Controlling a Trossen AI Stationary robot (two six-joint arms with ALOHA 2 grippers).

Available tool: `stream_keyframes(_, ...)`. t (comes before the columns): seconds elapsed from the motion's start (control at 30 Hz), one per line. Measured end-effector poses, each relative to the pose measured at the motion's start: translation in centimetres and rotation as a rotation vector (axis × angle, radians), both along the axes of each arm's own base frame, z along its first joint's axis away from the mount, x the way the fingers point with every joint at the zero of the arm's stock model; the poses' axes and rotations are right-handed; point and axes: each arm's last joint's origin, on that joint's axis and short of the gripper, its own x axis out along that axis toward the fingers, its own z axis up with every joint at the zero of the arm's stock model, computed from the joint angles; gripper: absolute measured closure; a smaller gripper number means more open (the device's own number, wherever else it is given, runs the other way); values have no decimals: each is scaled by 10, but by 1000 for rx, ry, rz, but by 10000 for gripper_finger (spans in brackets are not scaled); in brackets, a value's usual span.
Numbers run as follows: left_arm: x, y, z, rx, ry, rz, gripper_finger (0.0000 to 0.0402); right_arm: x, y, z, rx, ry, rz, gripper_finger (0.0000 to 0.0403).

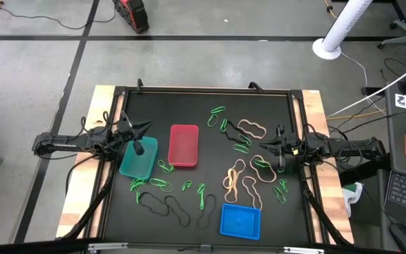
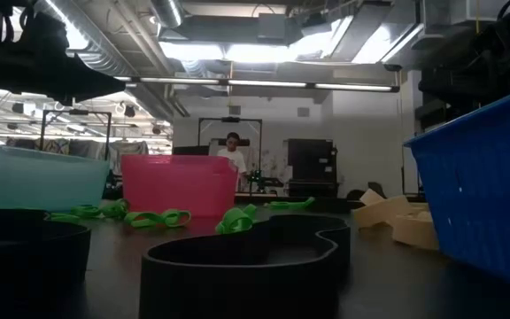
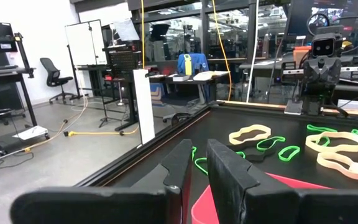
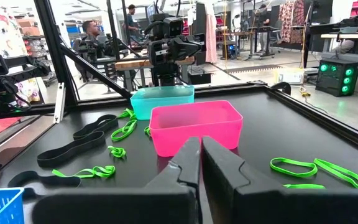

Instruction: Sort rubber bands into baskets

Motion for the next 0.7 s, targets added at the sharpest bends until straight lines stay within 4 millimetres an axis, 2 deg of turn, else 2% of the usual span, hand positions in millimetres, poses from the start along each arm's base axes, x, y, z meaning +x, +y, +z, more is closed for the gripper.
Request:
stream_keyframes(0.43,0,0,0,-3,-4,0,354,0,0,0,24,-2,0,384)
stream_keyframes(0.7,-1,-1,13,-88,-197,-66,354,0,0,0,26,-2,0,384)
